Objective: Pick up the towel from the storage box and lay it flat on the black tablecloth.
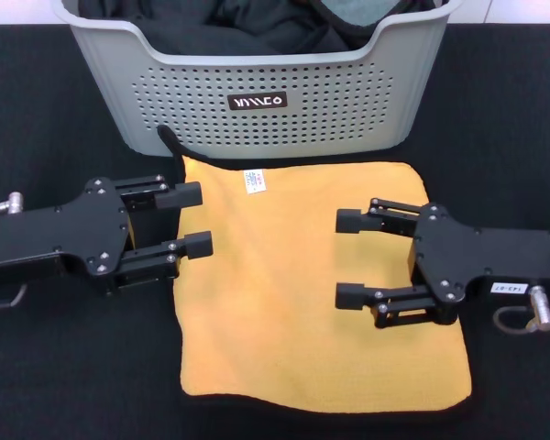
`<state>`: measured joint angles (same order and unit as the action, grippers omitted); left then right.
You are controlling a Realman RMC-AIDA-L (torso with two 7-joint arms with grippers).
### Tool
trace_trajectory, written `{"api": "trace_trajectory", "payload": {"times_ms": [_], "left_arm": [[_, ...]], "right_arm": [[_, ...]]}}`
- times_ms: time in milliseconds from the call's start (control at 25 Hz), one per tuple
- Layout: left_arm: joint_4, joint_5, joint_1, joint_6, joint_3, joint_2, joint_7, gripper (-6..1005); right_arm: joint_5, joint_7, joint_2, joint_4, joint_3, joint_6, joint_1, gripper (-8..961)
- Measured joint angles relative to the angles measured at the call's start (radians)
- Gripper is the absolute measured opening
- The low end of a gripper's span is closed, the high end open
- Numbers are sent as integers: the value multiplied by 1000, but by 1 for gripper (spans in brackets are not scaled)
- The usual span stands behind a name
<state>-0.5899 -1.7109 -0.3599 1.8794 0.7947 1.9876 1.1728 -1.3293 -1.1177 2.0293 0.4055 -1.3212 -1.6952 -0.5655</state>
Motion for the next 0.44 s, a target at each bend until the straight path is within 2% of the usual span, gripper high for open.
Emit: {"api": "trace_trajectory", "payload": {"times_ms": [200,440], "left_arm": [[0,-5,-4,4,2,-11,6,594],[0,-7,-2,5,2,-12,1,595]], "right_arm": [[57,-1,0,-6,-38,21,-5,872],[76,2,0,-6,-44,40,0,873]]}}
